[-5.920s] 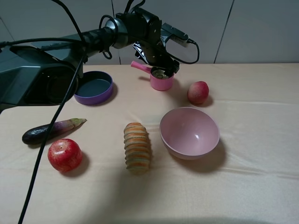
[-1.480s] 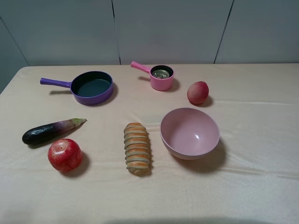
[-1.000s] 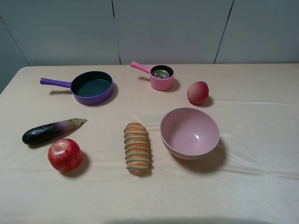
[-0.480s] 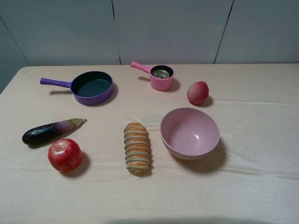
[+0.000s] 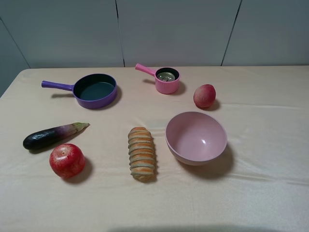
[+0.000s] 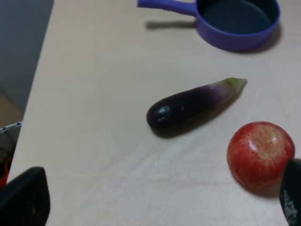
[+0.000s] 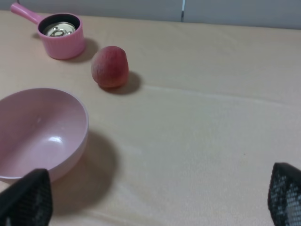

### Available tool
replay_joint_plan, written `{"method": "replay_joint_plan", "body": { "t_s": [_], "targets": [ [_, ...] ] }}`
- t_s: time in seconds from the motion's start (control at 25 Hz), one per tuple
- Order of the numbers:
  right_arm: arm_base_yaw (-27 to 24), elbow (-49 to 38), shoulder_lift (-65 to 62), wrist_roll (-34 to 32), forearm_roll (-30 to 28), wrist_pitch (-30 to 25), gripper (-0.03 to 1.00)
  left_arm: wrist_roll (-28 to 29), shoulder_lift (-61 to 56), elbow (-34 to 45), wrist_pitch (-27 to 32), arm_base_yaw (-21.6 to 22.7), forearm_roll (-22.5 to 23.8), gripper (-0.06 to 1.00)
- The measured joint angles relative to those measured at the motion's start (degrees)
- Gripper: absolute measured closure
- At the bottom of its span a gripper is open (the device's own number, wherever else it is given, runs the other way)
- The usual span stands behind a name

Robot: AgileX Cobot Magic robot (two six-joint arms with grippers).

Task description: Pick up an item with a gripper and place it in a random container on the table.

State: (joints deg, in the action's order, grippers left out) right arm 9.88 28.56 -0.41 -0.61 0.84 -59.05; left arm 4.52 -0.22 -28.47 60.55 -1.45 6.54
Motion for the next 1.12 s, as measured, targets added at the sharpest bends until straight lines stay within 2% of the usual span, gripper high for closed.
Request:
{"method": "replay_joint_plan", "body": {
  "t_s": [0.24, 1.12],
  "targets": [
    [0.00, 0.00, 0.00, 0.00, 0.00, 0.00, 0.27, -2.69, 0.00, 0.04, 0.00, 4.64, -2.03, -0.05],
    [0.00, 0.00, 0.00, 0.00, 0.00, 0.00, 0.27, -3.90, 0.00, 0.06, 0.00, 4.95, -2.91, -0.05]
  ]
}}
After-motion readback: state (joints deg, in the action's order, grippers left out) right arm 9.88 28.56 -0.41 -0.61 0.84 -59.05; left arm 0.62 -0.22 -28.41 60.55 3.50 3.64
